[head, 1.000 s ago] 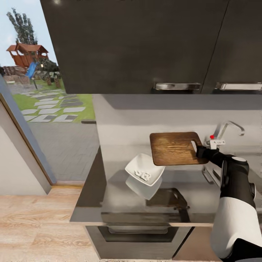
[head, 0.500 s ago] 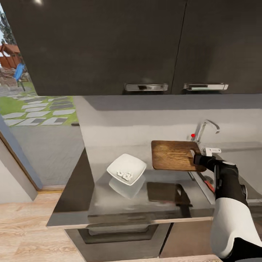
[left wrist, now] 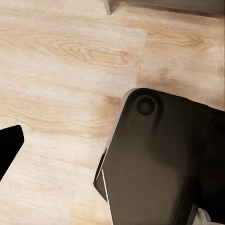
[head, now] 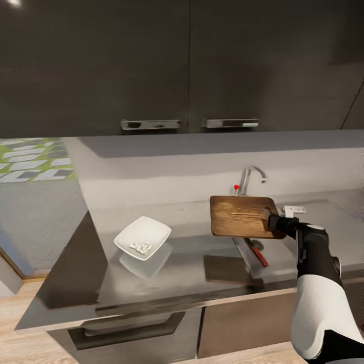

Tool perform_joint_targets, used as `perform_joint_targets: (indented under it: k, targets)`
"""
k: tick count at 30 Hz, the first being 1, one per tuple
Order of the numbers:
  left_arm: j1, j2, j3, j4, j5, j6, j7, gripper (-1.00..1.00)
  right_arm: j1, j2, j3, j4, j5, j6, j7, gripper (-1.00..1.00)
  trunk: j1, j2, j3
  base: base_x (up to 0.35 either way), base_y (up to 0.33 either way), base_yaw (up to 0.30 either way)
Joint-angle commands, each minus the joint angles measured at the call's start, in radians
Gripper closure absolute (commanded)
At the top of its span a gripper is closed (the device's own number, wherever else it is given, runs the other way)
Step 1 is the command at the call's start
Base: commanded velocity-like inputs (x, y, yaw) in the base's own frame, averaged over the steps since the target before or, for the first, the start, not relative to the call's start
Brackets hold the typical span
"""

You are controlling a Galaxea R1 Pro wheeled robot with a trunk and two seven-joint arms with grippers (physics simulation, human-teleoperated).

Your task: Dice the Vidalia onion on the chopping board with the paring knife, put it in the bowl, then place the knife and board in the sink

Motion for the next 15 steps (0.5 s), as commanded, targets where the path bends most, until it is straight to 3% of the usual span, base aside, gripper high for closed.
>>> perform_joint_targets:
  k: [1, 3, 5, 10, 13, 15]
  targets:
    - [0.000, 0.001, -0.009, -0.002, 0.002, -0.001, 0.010, -1.00, -0.001, 0.001, -0.002, 0.002, 0.005, 0.002, 0.005, 1.00, 0.001, -0.002, -0.002, 0.000, -0.291, -0.017]
    - [0.000, 0.001, -0.009, -0.002, 0.002, -0.001, 0.010, -1.00, -0.001, 0.004, -0.001, 0.021, 0.005, 0.002, -0.030, 1.00, 0.001, -0.002, -0.002, 0.000, -0.291, -0.008]
    - [0.000, 0.001, -0.009, -0.003, 0.002, -0.002, 0.010, -1.00, -0.001, 0.021, 0.001, 0.054, 0.003, 0.001, -0.121, 1.00, 0.001, -0.002, -0.002, 0.000, -0.292, -0.002]
    - [0.000, 0.001, -0.009, -0.003, 0.002, -0.002, 0.010, -1.00, -0.001, 0.122, 0.000, 0.084, -0.010, -0.054, -0.386, 1.00, 0.001, -0.002, -0.002, 0.000, -0.292, -0.001]
    - [0.000, 0.001, -0.009, -0.004, 0.002, -0.002, 0.010, -1.00, -0.001, 0.179, -0.001, 0.086, -0.058, -0.118, -0.539, 1.00, 0.001, -0.002, -0.002, 0.000, -0.291, 0.000]
    - [0.000, 0.001, -0.009, -0.004, 0.002, -0.003, 0.010, -1.00, -0.001, 0.197, 0.000, 0.087, -0.135, -0.138, -0.628, 1.00, 0.001, -0.002, -0.002, 0.000, -0.266, 0.000]
